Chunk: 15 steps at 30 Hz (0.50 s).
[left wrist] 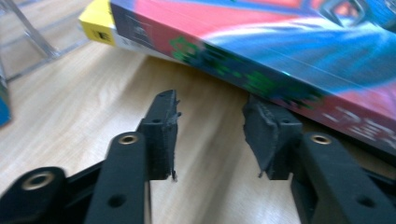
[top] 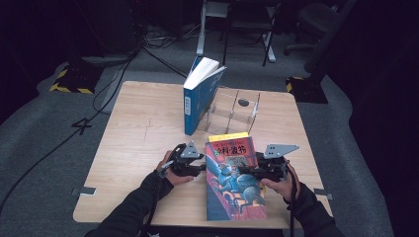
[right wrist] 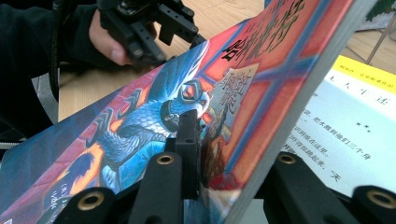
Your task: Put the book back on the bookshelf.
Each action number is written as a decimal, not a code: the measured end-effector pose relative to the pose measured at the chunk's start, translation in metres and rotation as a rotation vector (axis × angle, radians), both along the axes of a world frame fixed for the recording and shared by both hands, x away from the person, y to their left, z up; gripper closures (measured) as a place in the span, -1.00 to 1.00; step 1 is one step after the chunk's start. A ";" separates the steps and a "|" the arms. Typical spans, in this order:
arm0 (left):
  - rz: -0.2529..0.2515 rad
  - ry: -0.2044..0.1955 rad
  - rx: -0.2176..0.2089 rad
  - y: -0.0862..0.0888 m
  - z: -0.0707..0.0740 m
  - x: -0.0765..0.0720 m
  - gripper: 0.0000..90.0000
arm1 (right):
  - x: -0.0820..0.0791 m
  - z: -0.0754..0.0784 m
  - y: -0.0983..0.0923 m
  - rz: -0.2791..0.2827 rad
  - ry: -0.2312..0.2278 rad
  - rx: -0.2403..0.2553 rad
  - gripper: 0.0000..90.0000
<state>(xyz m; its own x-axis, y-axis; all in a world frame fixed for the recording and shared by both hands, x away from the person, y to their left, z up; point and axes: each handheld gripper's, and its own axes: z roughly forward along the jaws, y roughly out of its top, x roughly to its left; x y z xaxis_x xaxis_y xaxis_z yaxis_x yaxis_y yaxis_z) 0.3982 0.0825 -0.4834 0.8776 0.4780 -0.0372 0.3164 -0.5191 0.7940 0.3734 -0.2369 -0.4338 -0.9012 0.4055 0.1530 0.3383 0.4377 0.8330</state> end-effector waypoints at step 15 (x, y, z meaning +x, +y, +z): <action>-0.050 -0.034 -0.101 0.018 0.029 0.001 0.93 | -0.008 0.028 0.010 0.006 -0.047 0.038 0.77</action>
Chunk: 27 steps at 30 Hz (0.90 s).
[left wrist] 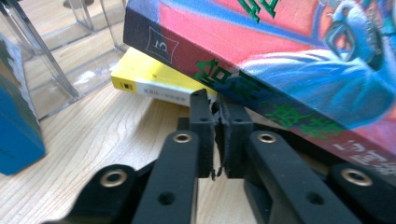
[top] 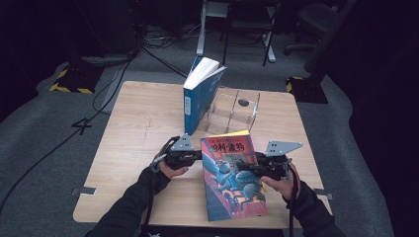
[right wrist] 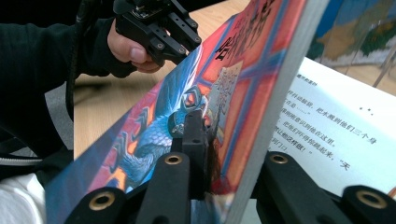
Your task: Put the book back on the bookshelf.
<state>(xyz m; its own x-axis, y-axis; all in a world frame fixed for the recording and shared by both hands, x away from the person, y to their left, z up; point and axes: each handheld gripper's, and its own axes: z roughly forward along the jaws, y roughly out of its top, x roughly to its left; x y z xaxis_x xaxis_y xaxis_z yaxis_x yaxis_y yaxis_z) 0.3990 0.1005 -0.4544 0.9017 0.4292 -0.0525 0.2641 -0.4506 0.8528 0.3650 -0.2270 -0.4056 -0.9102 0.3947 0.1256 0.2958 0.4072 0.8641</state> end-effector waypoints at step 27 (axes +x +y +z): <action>0.045 -0.151 -0.125 -0.001 0.091 0.013 1.00 | 0.003 0.037 -0.008 -0.018 -0.323 0.121 0.85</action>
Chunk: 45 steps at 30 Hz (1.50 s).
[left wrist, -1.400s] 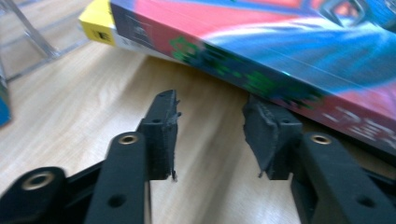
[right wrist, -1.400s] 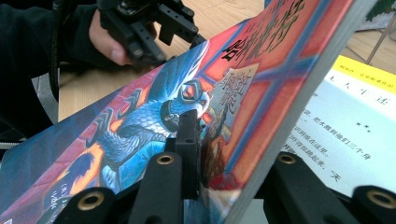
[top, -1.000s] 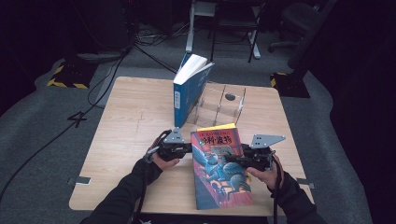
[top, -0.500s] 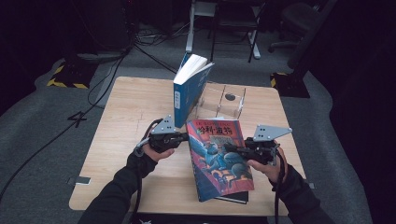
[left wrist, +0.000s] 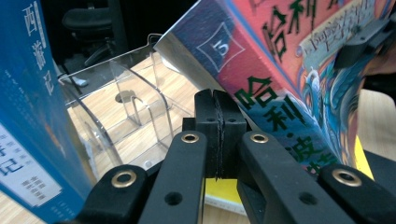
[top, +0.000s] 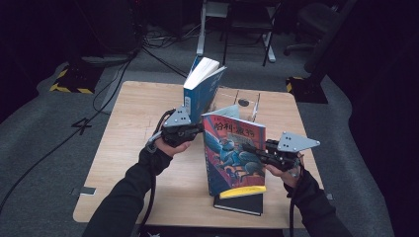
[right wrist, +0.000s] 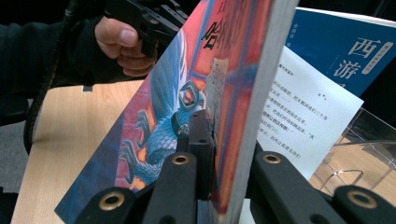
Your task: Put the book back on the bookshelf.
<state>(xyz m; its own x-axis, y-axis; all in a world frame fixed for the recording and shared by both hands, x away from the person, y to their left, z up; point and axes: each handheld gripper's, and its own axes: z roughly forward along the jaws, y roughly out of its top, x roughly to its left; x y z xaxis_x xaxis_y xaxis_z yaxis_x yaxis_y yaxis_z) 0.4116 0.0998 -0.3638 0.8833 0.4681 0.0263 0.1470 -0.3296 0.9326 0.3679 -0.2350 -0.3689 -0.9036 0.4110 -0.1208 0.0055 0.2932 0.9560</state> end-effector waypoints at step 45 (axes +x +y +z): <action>-0.042 -0.112 -0.046 -0.027 0.025 -0.024 0.82 | -0.015 0.020 -0.015 -0.018 -0.118 0.030 0.88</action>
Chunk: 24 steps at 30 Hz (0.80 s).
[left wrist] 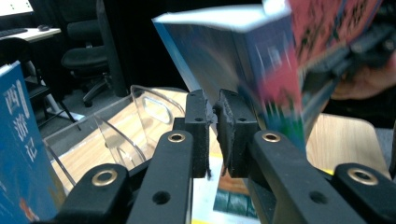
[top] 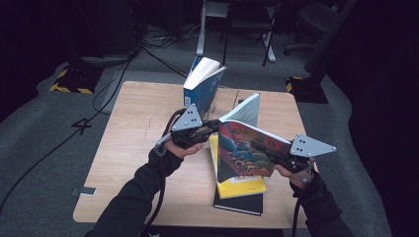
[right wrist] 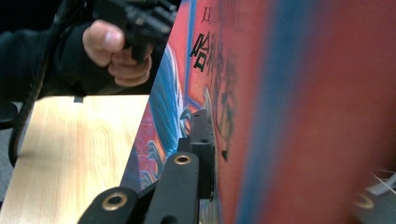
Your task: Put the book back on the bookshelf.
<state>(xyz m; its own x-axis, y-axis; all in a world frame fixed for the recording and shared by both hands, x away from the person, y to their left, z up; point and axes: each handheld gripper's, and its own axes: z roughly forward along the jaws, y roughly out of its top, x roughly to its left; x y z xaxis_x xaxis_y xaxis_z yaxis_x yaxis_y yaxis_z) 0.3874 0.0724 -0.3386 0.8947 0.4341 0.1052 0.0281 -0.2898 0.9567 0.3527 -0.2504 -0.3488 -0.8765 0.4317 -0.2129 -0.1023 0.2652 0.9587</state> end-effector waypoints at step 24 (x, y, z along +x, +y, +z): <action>-0.091 0.148 0.153 -0.008 -0.078 -0.039 -0.13 | -0.014 -0.006 -0.006 0.003 -0.025 0.027 0.87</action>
